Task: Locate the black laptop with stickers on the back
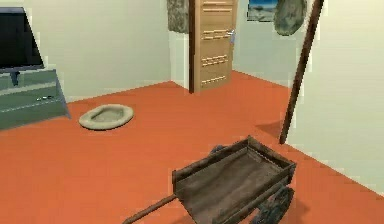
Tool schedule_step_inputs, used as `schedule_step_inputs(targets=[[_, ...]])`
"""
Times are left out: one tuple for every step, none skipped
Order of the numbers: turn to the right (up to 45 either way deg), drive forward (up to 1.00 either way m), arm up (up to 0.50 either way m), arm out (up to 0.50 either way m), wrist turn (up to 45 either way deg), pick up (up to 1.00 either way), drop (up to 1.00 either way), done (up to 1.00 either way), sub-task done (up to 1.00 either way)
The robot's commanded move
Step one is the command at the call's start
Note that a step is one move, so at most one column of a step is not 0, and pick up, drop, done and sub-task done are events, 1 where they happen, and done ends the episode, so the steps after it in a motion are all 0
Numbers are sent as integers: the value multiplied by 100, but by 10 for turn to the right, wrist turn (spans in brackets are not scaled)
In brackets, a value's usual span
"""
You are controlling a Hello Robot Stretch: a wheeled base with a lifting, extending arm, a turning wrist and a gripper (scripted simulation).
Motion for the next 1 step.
schedule_step_inputs(targets=[[450,0,0,0,0,0,0,0,0]])
